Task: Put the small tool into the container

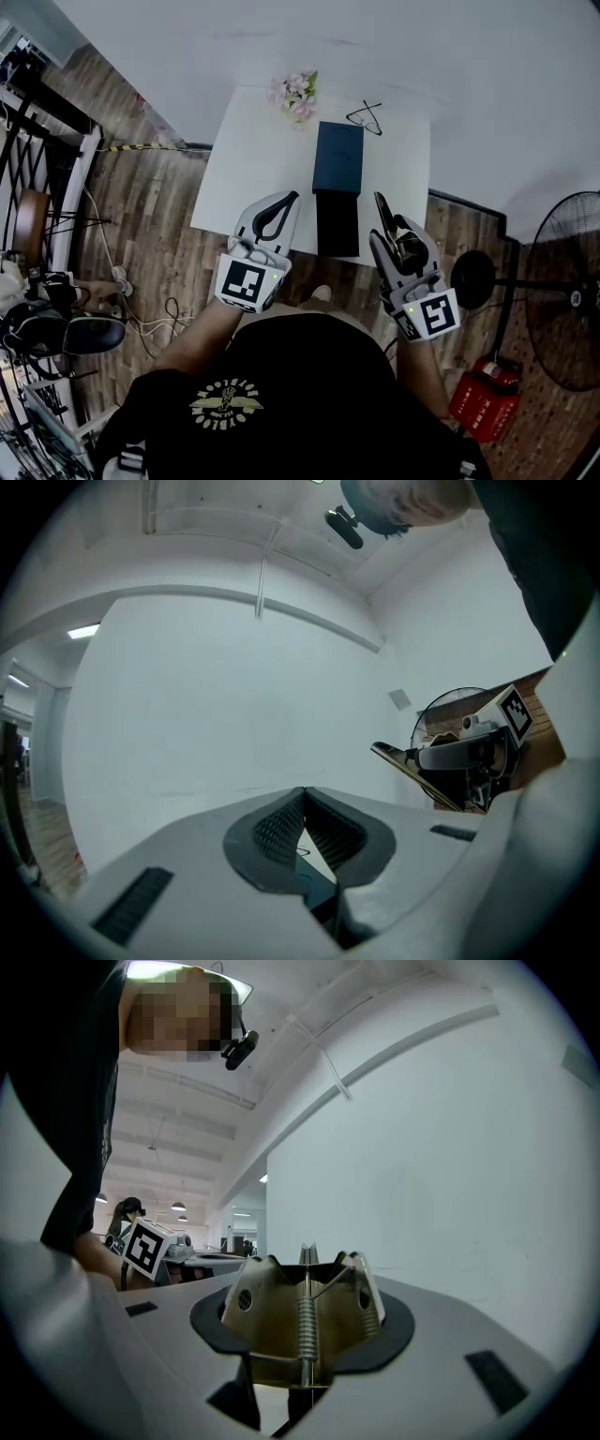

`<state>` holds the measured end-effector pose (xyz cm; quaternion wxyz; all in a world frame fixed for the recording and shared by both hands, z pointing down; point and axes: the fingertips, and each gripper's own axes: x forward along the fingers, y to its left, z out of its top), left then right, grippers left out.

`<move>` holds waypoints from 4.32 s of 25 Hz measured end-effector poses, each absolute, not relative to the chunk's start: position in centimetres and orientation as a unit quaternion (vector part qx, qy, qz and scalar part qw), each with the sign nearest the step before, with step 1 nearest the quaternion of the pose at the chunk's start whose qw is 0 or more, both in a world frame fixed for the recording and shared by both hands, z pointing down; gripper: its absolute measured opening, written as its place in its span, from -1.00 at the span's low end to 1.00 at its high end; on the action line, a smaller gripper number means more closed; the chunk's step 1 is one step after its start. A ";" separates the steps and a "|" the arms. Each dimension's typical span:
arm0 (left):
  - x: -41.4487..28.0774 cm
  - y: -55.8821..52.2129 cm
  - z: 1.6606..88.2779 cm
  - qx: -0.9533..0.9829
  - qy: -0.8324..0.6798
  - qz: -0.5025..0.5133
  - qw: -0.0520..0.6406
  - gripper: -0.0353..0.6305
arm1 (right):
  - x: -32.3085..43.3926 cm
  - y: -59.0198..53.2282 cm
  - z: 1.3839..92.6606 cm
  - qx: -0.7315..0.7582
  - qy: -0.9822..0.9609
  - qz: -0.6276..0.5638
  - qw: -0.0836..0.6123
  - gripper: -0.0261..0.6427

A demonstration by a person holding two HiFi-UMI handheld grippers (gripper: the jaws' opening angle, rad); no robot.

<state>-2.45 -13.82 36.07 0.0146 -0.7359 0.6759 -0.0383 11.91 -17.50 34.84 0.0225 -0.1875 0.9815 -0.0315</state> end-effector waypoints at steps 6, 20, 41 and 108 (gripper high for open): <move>-2.5 -14.9 35.8 -0.725 0.687 -0.047 0.018 -0.87 | 12.1 -19.7 34.3 -0.177 0.983 -0.034 0.033 -0.36; -3.5 -16.1 37.9 -0.724 0.687 -0.057 -0.001 -0.87 | 10.6 -22.5 35.1 -0.165 0.985 -0.045 0.034 -0.36; -9.6 -20.3 37.5 -0.766 0.639 -0.071 -0.010 -0.87 | 5.3 -24.3 33.5 -0.225 0.973 -0.035 0.033 -0.36; -13.4 -28.8 48.3 -0.825 0.552 -0.081 -0.089 -0.87 | 0.0 -26.9 56.3 -0.248 0.934 -0.199 -0.164 -0.36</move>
